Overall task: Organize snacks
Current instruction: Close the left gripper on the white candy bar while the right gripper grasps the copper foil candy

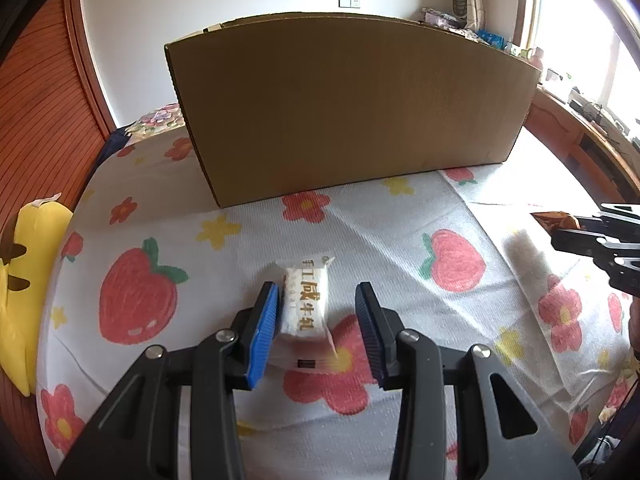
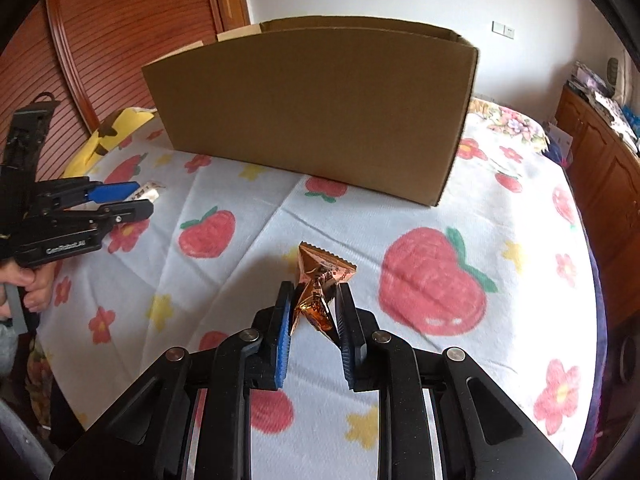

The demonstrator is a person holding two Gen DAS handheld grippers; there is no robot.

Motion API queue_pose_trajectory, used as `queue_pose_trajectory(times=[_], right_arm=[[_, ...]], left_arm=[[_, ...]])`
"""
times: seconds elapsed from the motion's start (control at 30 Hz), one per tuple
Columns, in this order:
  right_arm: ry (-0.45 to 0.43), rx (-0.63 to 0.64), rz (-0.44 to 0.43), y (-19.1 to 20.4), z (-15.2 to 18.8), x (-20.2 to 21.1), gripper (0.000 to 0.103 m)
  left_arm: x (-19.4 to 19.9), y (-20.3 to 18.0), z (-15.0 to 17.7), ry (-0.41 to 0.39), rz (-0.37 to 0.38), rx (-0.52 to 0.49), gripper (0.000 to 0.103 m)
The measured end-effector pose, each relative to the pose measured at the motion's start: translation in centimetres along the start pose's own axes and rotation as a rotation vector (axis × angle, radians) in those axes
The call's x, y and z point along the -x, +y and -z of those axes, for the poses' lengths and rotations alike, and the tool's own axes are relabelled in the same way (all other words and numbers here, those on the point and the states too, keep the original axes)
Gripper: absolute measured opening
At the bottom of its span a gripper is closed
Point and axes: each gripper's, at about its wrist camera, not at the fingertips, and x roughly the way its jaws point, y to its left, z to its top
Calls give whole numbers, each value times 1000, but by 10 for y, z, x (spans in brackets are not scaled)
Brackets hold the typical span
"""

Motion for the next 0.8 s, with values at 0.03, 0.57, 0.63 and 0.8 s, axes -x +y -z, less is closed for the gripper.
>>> queue_pose_trajectory(times=[0.03, 0.57, 0.63, 0.8], right_arm=[[-2, -1, 0, 0, 1, 2, 19], [-24, -38, 9, -7, 24, 29, 19], [-28, -40, 10, -8, 25, 32, 19], [-41, -47, 8, -8, 28, 39, 19]], left_arm=[[-1, 0, 0, 3, -1, 4, 39], [21, -9, 9, -26, 5, 3, 20], [28, -11, 9, -38, 9, 7, 20], [45, -19, 7, -69, 13, 4, 20]])
